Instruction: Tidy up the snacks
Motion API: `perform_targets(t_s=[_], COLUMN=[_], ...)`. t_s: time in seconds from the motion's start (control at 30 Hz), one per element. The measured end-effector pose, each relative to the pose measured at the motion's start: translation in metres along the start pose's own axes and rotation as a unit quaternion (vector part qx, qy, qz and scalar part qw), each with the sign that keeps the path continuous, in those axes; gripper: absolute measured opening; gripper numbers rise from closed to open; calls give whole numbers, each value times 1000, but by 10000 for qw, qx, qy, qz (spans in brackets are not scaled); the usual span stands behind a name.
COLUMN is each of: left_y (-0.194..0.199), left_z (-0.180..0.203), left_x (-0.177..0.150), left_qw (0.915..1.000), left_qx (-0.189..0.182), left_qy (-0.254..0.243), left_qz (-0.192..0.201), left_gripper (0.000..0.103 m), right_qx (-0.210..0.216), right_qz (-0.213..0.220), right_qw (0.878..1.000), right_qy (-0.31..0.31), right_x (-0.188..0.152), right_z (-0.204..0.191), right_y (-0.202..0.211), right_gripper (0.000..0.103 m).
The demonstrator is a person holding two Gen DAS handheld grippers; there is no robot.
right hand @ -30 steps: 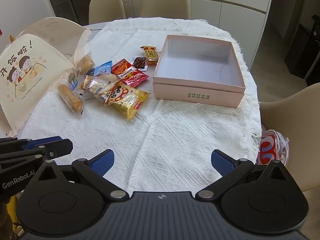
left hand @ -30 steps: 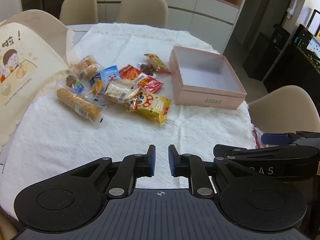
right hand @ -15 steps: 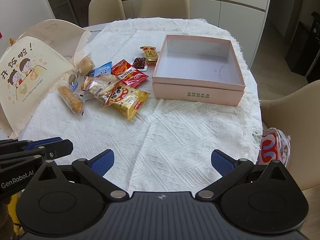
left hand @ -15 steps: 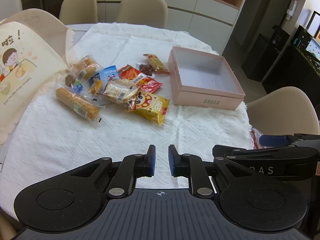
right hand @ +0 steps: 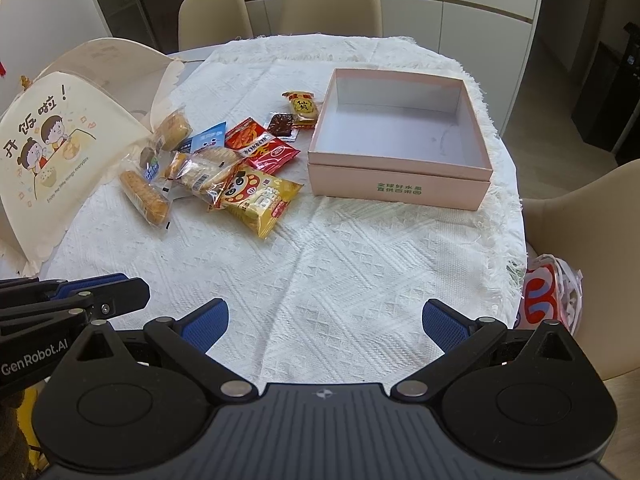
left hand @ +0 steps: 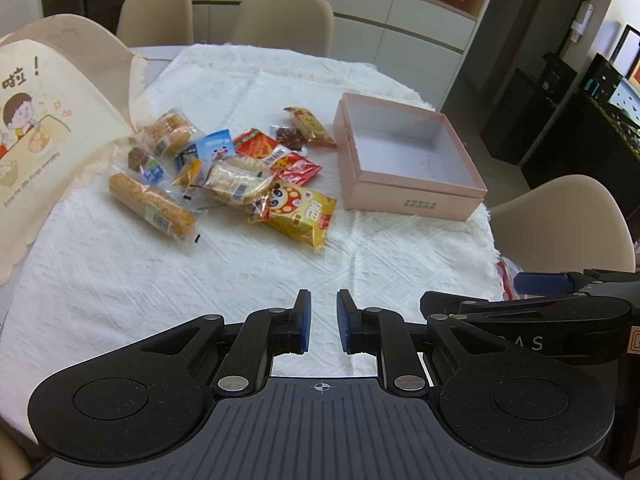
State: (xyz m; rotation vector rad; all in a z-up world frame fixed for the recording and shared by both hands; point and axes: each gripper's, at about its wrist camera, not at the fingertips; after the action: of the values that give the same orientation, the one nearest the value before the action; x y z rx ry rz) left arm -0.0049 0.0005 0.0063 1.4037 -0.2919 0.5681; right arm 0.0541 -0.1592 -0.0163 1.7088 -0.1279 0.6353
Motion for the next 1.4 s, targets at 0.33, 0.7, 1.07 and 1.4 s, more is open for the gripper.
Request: perform_targets(t_s=[0.33,0.7,1.07,1.4], left_y=[0,-1,-4,-9], left_z=[-1,-2,-4,-10], left_x=[-1,-1,0,3], left_qw=[10000,10000,9999,9996], left_qx=[-22,-47,-19,-53], left_qy=[4,19,67,180], left_qz=[-7,-55,-86,-194], left_gripper=[18,18,18,18], right_qx=[10,49,53,32], right_qz=[-20,-34,-24,-34], right_qw=[10000,10000,10000,10000], right_qy=[-8,-45,-63,-73], right_x=[0,3,3,3], right_z=[0,3,4,4], right_y=[0,-1,-1,-2], right_gripper=[103,103,103,103])
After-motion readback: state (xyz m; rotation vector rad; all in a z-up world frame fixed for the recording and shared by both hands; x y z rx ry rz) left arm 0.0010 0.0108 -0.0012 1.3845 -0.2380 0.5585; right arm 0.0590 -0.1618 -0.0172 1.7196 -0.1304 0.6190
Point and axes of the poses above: each gripper's, at about its wrist camera, not at the fingertips, and y roughly against the way its jaws point, z to its right, x to its top, and after that the axes turned 4 degrees about -z, right-handed
